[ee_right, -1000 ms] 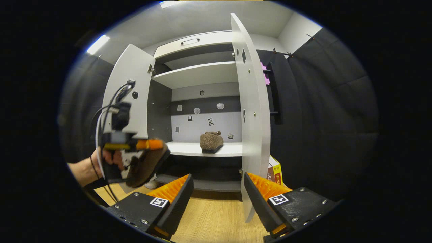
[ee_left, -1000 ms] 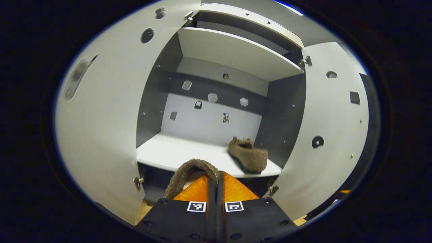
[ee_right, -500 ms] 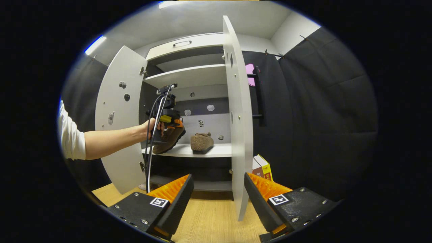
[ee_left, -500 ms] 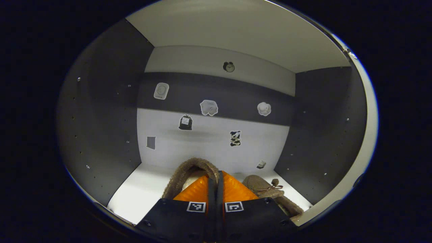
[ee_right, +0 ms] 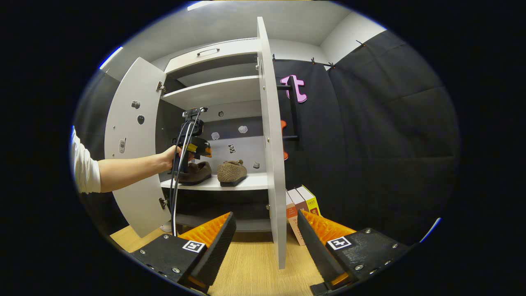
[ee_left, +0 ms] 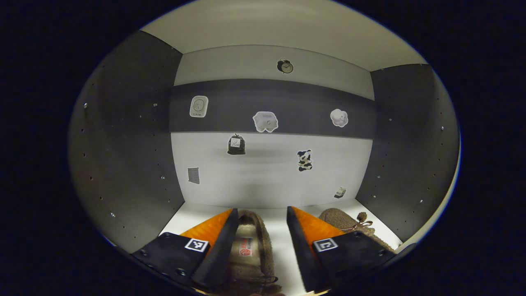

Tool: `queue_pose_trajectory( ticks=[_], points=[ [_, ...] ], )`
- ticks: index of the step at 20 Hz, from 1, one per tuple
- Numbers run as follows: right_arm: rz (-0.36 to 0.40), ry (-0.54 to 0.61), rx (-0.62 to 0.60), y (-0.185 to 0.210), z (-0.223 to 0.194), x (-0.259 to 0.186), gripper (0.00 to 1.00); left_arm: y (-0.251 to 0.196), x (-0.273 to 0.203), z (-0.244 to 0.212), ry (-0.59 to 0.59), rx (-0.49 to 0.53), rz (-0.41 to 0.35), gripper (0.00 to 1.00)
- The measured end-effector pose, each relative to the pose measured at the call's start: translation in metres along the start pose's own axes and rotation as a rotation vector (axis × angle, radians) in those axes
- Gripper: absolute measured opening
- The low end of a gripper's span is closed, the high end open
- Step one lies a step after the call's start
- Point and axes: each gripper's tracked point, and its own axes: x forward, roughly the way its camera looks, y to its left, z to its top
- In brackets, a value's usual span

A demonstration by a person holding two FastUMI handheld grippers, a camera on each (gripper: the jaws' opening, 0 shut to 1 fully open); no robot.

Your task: Grab one shoe with the right hand and put it into the shoe cabinet, grab the other shoe with the left hand and put it into the shoe cabinet; then close the right door with the right hand and the left door with the left hand.

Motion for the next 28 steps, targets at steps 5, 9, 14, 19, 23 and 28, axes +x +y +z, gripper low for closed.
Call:
queue_pose_trajectory(
  ticks=[5,9,14,19,23,28],
  points=[
    [0.005,-0.032,-0.006,-0.006,0.014,-0.009,0.92,0.003,-0.059,0.004,-0.11,-0.041,-0.031,0.99],
    [-0.035,-0.068,-0.03,-0.03,0.037,-0.016,0.93,-0.002,-0.143,-0.005,-0.22,-0.017,-0.076,0.97],
    [-0.069,-0.136,-0.028,-0.067,0.089,-0.009,0.92,-0.003,-0.235,-0.056,-0.226,-0.04,-0.101,0.94],
    [-0.094,-0.171,-0.074,-0.102,0.133,0.024,0.92,0.014,-0.289,-0.104,-0.214,-0.09,-0.042,0.97],
    [-0.083,-0.178,-0.081,-0.115,0.15,0.055,0.92,0.019,-0.321,-0.136,-0.225,-0.056,0.001,0.96],
    [-0.09,-0.183,-0.083,-0.121,0.157,0.07,0.91,0.016,-0.349,-0.163,-0.223,-0.059,-0.004,0.97]
  ],
)
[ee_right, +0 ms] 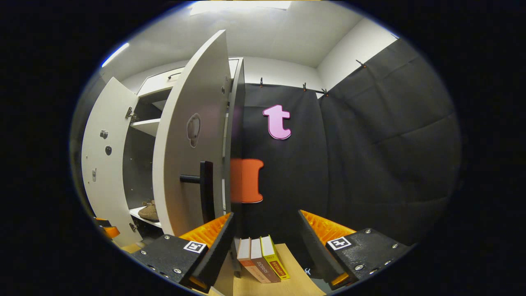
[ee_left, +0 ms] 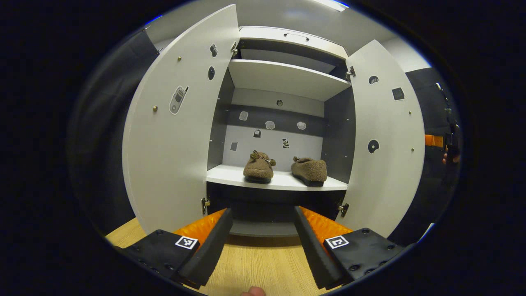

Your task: Grab one shoe with the right hand and put it into the shoe cabinet, grab the other shoe with the left hand and put it into the shoe cabinet; then close the right door with the right hand and the left door with the left hand.

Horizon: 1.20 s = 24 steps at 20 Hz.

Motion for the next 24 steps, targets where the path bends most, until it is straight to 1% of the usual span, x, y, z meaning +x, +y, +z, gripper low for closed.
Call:
queue_pose_trajectory(
  ticks=[2,3,4,6,8,12,16,19,20,21,22,23,24],
  points=[
    [0.001,0.003,0.009,0.002,0.0,0.001,0.91,0.002,-0.01,0.0,-0.019,0.021,0.01,0.97],
    [-0.002,0.003,0.009,0.004,0.0,0.001,0.91,0.003,-0.014,0.0,-0.022,0.025,0.015,0.99],
    [-0.006,-0.001,0.001,0.006,0.0,0.001,0.9,0.004,-0.016,0.0,-0.024,0.024,0.016,0.97],
    [-0.016,-0.006,-0.016,0.009,0.002,-0.002,0.9,0.005,-0.019,0.001,-0.03,0.018,0.012,0.96],
    [-0.008,-0.004,-0.013,0.019,0.001,-0.003,0.89,0.011,-0.019,0.006,-0.043,0.021,0.015,0.97],
    [0.04,-0.003,-0.005,0.053,0.001,-0.01,0.89,0.019,-0.02,0.013,-0.064,0.029,0.014,0.97],
    [0.128,0.006,0.014,0.102,-0.003,-0.011,0.88,0.027,-0.022,0.012,-0.057,0.04,0.017,0.97],
    [0.175,-0.003,0.01,0.134,-0.003,-0.005,0.88,0.033,-0.024,0.013,-0.06,0.053,0.019,0.97],
    [0.181,-0.007,0.007,0.141,-0.003,-0.002,0.98,0.035,-0.024,0.013,-0.058,0.056,0.019,0.97],
    [0.187,-0.008,0.009,0.147,-0.002,0.001,0.89,0.037,-0.025,0.013,-0.059,0.057,0.019,0.99],
    [0.195,-0.005,0.017,0.153,-0.003,0.003,0.89,0.039,-0.025,0.013,-0.059,0.057,0.017,0.97],
    [0.207,-0.003,0.03,0.159,-0.003,0.004,0.97,0.041,-0.025,0.012,-0.056,0.059,0.018,0.99],
    [0.22,-0.005,0.042,0.166,-0.002,0.004,0.91,0.044,-0.024,0.012,-0.054,0.062,0.021,0.97]
  ],
)
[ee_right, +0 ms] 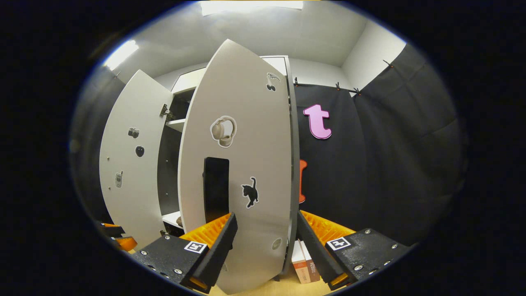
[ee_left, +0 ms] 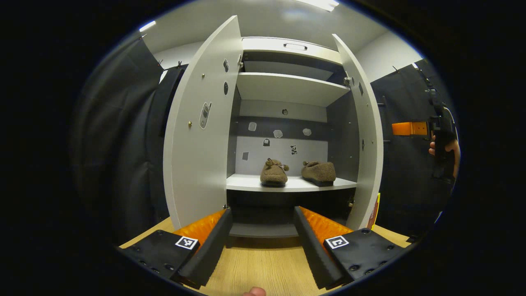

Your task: Grab one shoe with the right hand and put it into the shoe cabinet, grab the other shoe with the left hand and put it into the shoe cabinet; then close the right door with the right hand and the left door with the left hand.

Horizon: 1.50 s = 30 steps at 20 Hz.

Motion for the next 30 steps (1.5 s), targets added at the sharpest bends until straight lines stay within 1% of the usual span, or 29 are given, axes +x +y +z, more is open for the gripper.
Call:
queue_pose_trajectory(
  ticks=[2,3,4,6,8,10,13,16,17,18,20,23,26,29,30],
  points=[
    [0.027,-0.002,-0.002,0.017,0.0,0.011,0.91,0.003,0.001,-0.001,0.005,-0.001,0.002,0.97],
    [0.041,0.002,-0.002,0.025,-0.003,0.019,0.97,0.004,0.001,-0.003,0.009,-0.002,-0.001,0.97],
    [0.059,0.004,-0.003,0.036,-0.007,0.03,0.91,0.004,0.001,-0.003,0.01,-0.002,-0.002,0.97],
    [0.098,0.004,-0.003,0.056,-0.007,0.039,0.91,0.007,0.001,-0.002,0.006,-0.004,0.001,0.97],
    [0.121,0.006,-0.013,0.072,-0.011,0.048,0.92,0.007,0.0,-0.004,0.013,-0.011,-0.001,0.97],
    [0.114,-0.013,-0.03,0.075,-0.01,0.054,0.91,0.007,-0.001,-0.008,0.025,-0.019,-0.005,0.97],
    [0.117,0.002,-0.022,0.079,-0.014,0.061,0.91,0.006,-0.002,-0.011,0.037,-0.018,-0.013,0.97],
    [0.115,0.023,-0.014,0.089,-0.021,0.086,0.91,0.005,-0.002,-0.009,0.031,-0.018,-0.017,0.97],
    [0.11,0.026,-0.017,0.091,-0.023,0.094,0.91,0.005,-0.003,-0.008,0.03,-0.022,-0.014,0.94],
    [0.105,0.025,-0.02,0.095,-0.023,0.1,0.91,0.005,-0.004,-0.008,0.029,-0.028,-0.012,0.96],
    [0.097,0.022,-0.019,0.096,-0.024,0.101,0.9,0.007,-0.008,-0.008,0.032,-0.045,-0.004,0.97],
    [0.091,0.025,0.002,0.095,-0.026,0.106,0.91,0.014,-0.014,-0.004,0.025,-0.05,0.02,0.97],
    [0.069,0.012,-0.02,0.09,-0.023,0.1,0.91,0.031,-0.022,0.01,0.001,-0.055,0.059,0.97],
    [0.068,-0.005,-0.036,0.089,-0.018,0.074,0.92,0.061,-0.033,0.027,-0.016,-0.074,0.127,0.96],
    [0.066,-0.012,-0.038,0.088,-0.017,0.062,0.92,0.073,-0.037,0.033,-0.022,-0.076,0.155,0.99]
  ],
)
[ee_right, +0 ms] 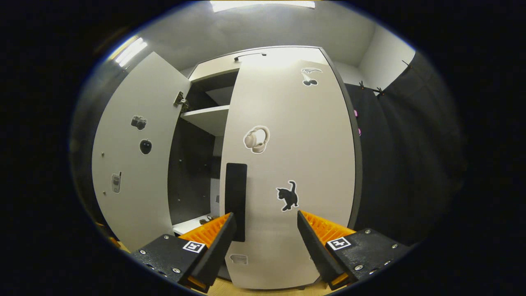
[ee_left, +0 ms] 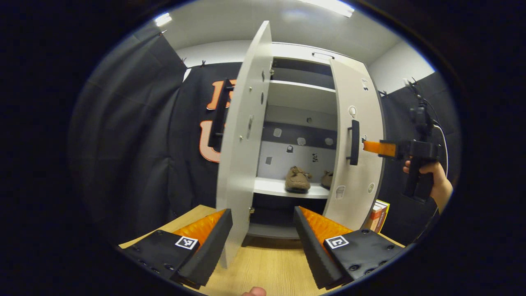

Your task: Grab one shoe with the right hand and put it into the shoe cabinet, grab the other shoe with the left hand and put it into the shoe cabinet; then close the right door with the right hand and the left door with the left hand.

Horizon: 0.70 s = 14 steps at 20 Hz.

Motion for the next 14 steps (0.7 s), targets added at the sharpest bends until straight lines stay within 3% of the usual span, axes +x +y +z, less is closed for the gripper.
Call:
queue_pose_trajectory(
  ticks=[1,7,8,14],
  points=[
    [-0.003,-0.003,-0.002,0.0,0.0,-0.011,0.92,0.012,-0.002,0.008,-0.011,0.005,0.026,0.94],
    [-0.054,-0.001,0.022,-0.003,-0.025,-0.073,0.92,0.083,-0.004,0.034,-0.049,0.056,0.19,0.94],
    [-0.064,-0.001,0.02,0.002,-0.032,-0.081,0.92,0.092,-0.003,0.035,-0.044,0.052,0.208,0.99],
    [-0.107,0.014,0.018,-0.006,-0.064,-0.127,0.92,0.139,0.026,0.069,-0.06,0.085,0.277,0.96]
  ],
)
